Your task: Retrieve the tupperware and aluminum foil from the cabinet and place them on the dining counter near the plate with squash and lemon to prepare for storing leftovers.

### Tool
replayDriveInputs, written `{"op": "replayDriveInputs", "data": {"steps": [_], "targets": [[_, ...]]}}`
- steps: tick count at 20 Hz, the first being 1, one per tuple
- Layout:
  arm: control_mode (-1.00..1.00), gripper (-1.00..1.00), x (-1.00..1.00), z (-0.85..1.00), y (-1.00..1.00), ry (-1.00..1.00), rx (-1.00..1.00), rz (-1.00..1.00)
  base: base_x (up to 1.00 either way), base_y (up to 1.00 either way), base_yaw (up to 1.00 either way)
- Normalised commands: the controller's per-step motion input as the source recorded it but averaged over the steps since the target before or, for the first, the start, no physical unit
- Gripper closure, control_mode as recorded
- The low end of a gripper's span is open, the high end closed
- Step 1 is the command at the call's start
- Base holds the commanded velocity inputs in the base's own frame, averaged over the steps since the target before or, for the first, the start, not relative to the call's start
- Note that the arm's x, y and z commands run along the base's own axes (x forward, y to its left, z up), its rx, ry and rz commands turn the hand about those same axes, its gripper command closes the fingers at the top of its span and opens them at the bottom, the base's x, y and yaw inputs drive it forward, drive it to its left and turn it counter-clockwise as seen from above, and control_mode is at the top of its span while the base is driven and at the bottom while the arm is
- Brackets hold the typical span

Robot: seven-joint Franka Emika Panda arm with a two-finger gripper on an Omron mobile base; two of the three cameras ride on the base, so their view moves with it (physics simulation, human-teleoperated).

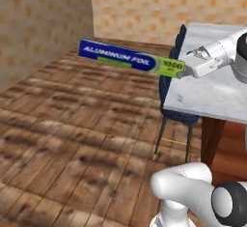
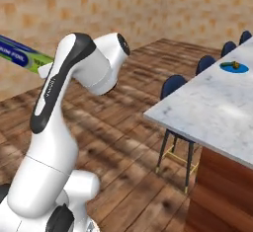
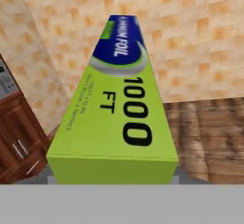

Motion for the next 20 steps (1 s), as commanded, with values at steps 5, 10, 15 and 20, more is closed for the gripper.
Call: {"op": "replayDriveInputs", "data": {"steps": [5, 10, 15, 20], "targets": [[1.00, 1.00, 0.00, 0.00, 0.00, 0.00, 0.00, 0.00, 1.00, 1.00, -0.52], [1.00, 1.00, 0.00, 0.00, 0.00, 0.00, 0.00, 0.00, 1.00, 1.00, -0.53], [1.00, 1.00, 0.00, 0.00, 0.00, 0.00, 0.00, 0.00, 0.99, 1.00, -0.51], [1.00, 1.00, 0.00, 0.00, 0.00, 0.00, 0.00, 0.00, 0.91, 1.00, -0.48]]}}
